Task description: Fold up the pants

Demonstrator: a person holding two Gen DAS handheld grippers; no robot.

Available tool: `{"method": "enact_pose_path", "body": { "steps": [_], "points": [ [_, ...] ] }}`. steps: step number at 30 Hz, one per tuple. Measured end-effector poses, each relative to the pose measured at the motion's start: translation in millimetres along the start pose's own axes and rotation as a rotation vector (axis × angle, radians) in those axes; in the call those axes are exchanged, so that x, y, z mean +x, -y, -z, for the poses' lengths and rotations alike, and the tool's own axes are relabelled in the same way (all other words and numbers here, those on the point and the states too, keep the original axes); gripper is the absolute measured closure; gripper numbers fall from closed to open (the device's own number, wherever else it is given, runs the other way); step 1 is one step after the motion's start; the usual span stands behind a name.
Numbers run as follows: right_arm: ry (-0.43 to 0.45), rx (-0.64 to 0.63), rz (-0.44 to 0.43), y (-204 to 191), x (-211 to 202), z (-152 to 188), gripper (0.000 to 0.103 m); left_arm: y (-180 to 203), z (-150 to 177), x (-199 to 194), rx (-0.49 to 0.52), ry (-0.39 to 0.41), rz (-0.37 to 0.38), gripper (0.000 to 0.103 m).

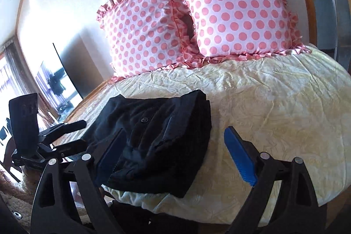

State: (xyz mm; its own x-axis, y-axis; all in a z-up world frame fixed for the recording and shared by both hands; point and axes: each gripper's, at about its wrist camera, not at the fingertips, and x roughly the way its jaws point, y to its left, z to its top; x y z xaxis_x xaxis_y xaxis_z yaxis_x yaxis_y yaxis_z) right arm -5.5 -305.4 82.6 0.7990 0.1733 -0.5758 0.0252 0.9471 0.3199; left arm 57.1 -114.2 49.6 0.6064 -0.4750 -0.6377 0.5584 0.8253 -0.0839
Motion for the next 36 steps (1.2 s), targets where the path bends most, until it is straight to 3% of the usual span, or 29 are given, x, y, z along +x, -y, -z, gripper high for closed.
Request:
{"method": "enact_pose_path", "body": {
  "steps": [2, 6, 10, 14, 20, 25, 30, 36],
  "points": [
    [-0.065, -0.045, 0.027, -7, 27, -8, 0.031, -9, 6, 9, 0.0, -0.024, -0.085, 0.002],
    [-0.17, -0.084, 0.062, -10, 81, -18, 0.041, -21, 26, 12, 0.002, -0.075, -0.149, 0.002],
    [-0.252, -0.054, 0.08, 1, 113, -20, 0.044, -31, 45, 16, -0.037, -0.123, -0.131, 0.002],
    [-0.294, -0.046, 0.081, 6, 124, -21, 0.047, -33, 53, 15, -0.048, -0.117, -0.119, 0.002],
    [-0.238, -0.153, 0.111, -15, 106, -18, 0.083, -29, 51, 19, -0.04, -0.128, -0.115, 0.002],
    [-0.121, -0.205, 0.151, -30, 77, -19, 0.09, -28, 48, 19, -0.036, -0.127, -0.11, 0.002],
    [-0.189, -0.159, 0.158, -15, 92, -10, 0.09, -25, 49, 22, -0.031, -0.125, -0.131, 0.002],
    [-0.117, -0.086, 0.146, -11, 72, -9, 0.098, -25, 48, 19, -0.043, -0.122, -0.113, 0.002]
  ]
}}
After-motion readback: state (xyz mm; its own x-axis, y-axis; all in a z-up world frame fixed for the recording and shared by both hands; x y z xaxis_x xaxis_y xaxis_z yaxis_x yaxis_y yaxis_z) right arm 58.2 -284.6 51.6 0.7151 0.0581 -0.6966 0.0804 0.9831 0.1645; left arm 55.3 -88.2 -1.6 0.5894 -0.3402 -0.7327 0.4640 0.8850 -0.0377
